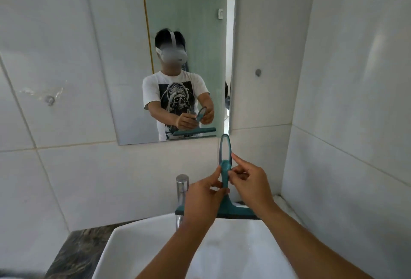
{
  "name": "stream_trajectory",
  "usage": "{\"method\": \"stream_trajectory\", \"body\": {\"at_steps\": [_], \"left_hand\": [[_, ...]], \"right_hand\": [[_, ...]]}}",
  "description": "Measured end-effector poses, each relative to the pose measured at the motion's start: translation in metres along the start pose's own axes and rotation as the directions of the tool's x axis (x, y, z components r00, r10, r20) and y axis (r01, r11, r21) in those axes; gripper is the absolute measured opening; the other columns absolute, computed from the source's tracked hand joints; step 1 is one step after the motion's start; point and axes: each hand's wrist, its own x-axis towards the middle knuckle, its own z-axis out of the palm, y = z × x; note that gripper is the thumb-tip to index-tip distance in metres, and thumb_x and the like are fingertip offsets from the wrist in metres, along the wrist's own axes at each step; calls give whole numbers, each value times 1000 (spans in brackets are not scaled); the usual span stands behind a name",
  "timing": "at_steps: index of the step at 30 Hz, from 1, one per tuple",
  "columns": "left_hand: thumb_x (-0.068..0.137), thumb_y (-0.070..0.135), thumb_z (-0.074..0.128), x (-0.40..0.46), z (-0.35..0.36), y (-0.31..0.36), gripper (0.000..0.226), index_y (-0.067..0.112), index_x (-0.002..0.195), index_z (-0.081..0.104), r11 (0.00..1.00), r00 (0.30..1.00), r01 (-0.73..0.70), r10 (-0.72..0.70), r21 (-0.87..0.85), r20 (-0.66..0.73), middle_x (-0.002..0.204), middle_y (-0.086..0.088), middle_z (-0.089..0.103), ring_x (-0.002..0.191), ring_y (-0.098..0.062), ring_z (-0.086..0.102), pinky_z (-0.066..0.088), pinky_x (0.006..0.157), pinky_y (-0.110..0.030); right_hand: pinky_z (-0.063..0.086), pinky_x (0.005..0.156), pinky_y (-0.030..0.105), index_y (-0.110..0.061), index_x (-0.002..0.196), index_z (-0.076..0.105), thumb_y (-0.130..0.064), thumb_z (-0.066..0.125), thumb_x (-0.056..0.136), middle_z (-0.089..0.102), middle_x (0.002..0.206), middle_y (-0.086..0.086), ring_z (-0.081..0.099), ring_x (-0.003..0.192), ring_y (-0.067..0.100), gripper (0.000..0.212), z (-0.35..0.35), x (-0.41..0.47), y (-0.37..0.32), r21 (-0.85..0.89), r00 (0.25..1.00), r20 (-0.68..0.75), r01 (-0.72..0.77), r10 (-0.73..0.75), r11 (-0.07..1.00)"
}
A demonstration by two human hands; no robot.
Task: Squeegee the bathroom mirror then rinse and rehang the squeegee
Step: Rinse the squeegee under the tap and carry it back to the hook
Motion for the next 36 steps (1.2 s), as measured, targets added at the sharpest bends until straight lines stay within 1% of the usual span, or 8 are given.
{"method": "stream_trajectory", "body": {"at_steps": [3, 7, 14, 17, 21, 25, 31, 36], "left_hand": [[90, 27, 67, 23, 27, 18, 58, 48, 137, 40, 999, 999, -38, 38, 7, -11, 110, 9, 72, 82, 1, 58, 47, 72, -5], [92, 27, 65, 62, 58, 53, 60, 45, 142, 36, 996, 997, -81, 82, 40, -12, 109, 12, 71, 76, 4, 58, 39, 61, 0], [93, 23, 62, 140, 81, 116, 66, 49, 143, 27, 967, 965, -209, 228, 142, -132, 106, 12, 71, 68, 9, 55, 40, 64, 0], [92, 21, 64, 166, 84, 134, 69, 49, 140, 22, 944, 934, -273, 306, 184, -184, 106, 11, 72, 74, 7, 58, 45, 72, -6], [91, 20, 65, 199, 91, 147, 65, 40, 145, 33, 931, 907, -303, 347, 201, -239, 107, 9, 73, 78, 4, 64, 46, 74, -10], [93, 22, 64, 223, 96, 148, 63, 38, 146, 35, 937, 905, -281, 331, 209, -267, 107, 9, 72, 76, 6, 59, 36, 70, -4], [95, 19, 61, 237, 112, 136, 61, 37, 147, 36, 946, 896, -253, 308, 202, -319, 110, 8, 72, 83, 0, 62, 34, 73, -2], [95, 16, 60, 237, 130, 121, 65, 36, 149, 31, 948, 897, -272, 311, 164, -314, 114, 5, 72, 96, -10, 69, 52, 91, -24]], "right_hand": [[58, 85, 27, -20, 136, 54, -15, 68, 88, 70, 86, -7, 69, 81, 14, 51, -23, 26, 20, 9, 1000, -4, -15, 15, 1000], [60, 81, 33, -20, 136, 55, -11, 67, 89, 70, 85, -5, 69, 82, 16, 49, -57, 73, 38, 46, 1000, -7, -21, 22, 999], [58, 77, 23, -22, 135, 54, -13, 66, 90, 69, 86, -7, 68, 81, 14, 48, -103, 166, 38, 60, 992, -66, 114, -110, 992], [58, 79, 25, -22, 136, 54, -13, 65, 90, 69, 87, -6, 68, 82, 14, 47, -115, 197, 35, 95, 985, -93, 154, -146, 983], [59, 82, 30, -25, 135, 55, -16, 65, 91, 70, 87, -6, 69, 83, 14, 47, -120, 235, 40, 110, 974, -106, 210, -199, 971], [60, 83, 33, -29, 137, 53, -17, 64, 92, 69, 86, -6, 69, 84, 13, 48, -116, 263, 49, 118, 970, -83, 235, -226, 965], [53, 74, 12, -27, 136, 54, -13, 63, 92, 68, 85, -8, 67, 81, 10, 47, -107, 270, 64, 128, 968, -129, 230, -213, 965], [55, 77, 14, -28, 134, 56, -15, 64, 92, 68, 84, -9, 66, 80, 9, 45, -103, 263, 74, 129, 970, -140, 219, -200, 967]]}}
